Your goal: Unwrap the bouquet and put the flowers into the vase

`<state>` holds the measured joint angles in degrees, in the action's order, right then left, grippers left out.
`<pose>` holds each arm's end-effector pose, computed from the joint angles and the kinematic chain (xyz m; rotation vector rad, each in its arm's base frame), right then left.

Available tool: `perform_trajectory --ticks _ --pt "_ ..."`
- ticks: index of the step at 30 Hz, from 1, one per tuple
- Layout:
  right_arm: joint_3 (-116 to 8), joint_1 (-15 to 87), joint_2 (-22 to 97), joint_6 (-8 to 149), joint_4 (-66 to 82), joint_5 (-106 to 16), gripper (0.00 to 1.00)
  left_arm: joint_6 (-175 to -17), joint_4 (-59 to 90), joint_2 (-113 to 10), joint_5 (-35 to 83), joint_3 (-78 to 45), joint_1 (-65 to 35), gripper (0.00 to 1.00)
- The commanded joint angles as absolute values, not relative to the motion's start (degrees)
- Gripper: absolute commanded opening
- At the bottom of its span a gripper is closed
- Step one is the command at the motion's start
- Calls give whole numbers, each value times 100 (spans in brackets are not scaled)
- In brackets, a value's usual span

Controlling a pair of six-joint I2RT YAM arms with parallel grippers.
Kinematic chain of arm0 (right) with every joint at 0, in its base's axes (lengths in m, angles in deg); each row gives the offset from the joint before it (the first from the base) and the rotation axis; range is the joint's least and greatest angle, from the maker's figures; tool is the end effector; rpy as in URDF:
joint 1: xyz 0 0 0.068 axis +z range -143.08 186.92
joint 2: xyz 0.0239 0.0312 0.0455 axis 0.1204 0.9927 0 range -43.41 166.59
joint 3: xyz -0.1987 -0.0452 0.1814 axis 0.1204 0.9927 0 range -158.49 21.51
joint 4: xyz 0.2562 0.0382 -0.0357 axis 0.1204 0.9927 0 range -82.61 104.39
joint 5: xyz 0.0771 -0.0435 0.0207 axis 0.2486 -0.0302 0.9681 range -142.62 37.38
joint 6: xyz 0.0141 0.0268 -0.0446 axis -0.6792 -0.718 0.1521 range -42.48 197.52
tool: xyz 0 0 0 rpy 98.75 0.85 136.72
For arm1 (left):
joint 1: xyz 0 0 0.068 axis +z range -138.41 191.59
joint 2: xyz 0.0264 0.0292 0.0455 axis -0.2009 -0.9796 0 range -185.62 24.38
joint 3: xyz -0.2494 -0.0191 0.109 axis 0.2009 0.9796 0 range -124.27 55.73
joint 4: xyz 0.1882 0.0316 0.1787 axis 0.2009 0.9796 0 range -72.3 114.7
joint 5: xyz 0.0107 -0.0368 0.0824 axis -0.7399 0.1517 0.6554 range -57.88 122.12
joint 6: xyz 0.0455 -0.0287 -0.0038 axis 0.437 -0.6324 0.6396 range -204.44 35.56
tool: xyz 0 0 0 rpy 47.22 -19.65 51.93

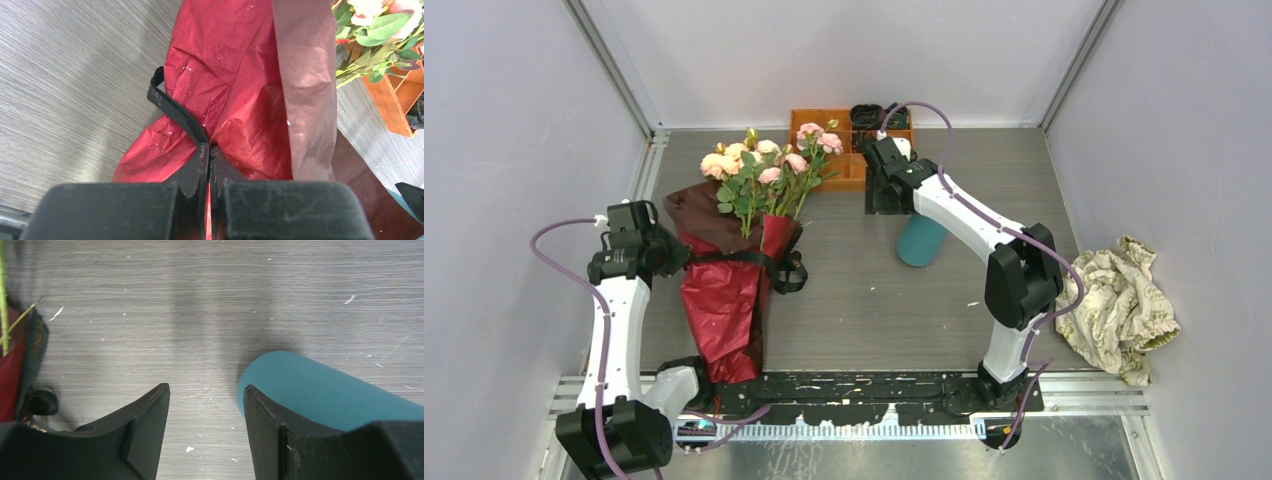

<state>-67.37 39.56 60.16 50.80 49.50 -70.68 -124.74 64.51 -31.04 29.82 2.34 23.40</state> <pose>0.3371 0.2028 0.2759 -0.0106 2.4907 0.0237 0.1855 0.0372 0.2997 -1.0555 2.2011 -0.2729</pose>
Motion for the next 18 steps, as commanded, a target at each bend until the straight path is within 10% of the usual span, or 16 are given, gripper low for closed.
perform_trajectory --ticks 1,12,18 --pt "-6752 3984 5953 5187 4588 -6514 61 -12629 6016 -3150 2679 362 2385 1" --pt "-6563 4153 5914 5513 4007 -5349 60 -12563 5990 -3328 2831 349 2388 2" --pt "-6892 4692 6034 5850 4073 -5448 60 -12543 5900 -3120 2702 335 2388 24"
